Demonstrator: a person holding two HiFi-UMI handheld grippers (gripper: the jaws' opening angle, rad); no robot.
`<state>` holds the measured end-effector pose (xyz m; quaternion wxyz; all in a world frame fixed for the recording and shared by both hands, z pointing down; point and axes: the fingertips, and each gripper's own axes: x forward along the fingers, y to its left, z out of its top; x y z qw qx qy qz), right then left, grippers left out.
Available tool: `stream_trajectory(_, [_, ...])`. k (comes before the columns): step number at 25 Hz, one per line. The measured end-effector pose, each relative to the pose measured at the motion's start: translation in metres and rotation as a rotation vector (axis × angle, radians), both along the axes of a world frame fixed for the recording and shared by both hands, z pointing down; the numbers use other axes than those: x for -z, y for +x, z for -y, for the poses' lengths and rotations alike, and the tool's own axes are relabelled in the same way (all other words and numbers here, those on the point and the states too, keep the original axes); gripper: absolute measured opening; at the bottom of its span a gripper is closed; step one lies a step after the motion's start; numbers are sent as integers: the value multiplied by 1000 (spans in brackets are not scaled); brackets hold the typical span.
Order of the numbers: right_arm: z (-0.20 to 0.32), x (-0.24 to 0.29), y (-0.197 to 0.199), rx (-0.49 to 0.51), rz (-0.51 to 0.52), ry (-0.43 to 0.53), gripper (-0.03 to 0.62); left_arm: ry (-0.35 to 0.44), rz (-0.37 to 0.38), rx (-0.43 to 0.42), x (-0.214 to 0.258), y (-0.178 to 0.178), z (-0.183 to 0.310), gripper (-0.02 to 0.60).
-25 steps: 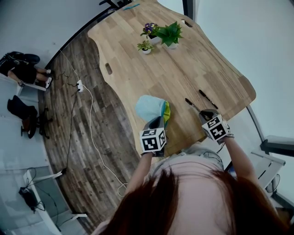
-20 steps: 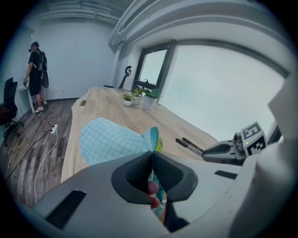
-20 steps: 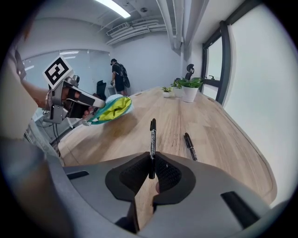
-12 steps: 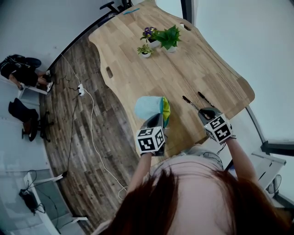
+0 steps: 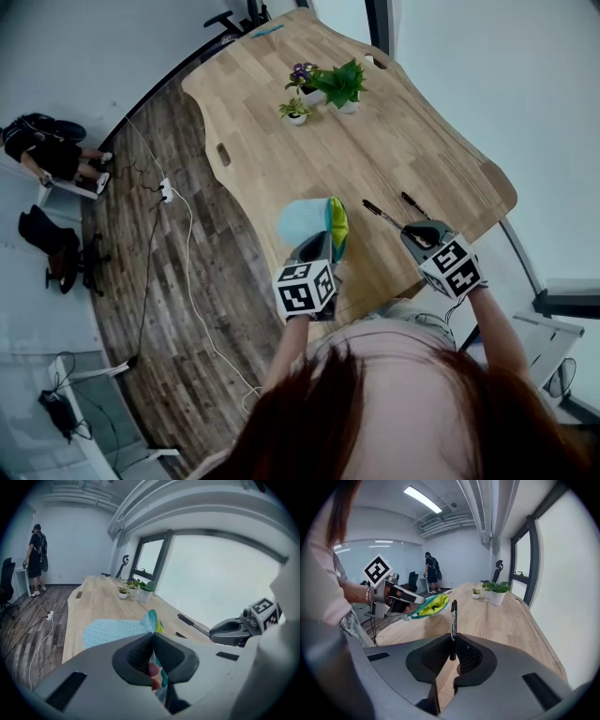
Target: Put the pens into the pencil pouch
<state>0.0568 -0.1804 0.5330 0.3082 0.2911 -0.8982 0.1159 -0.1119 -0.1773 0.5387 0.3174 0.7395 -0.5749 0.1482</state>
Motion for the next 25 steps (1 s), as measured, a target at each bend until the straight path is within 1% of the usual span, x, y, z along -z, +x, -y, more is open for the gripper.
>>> stream_trajectory(6, [-11,20,-12,77,-1,-1,32,14,11,-16,8,3,1,8])
stream_trajectory(10, [-14,27,-20,124,-26,-10,32,26,17,-29,13,5,2,8])
stream_trajectory(16, [-14,33,-26,159,-83,-12,32,39,22,-47,19,8,1,8])
stream_trajectory(25, [-17,25,-38,244,-218,-27,32,59,53,-100,26,20,1,8])
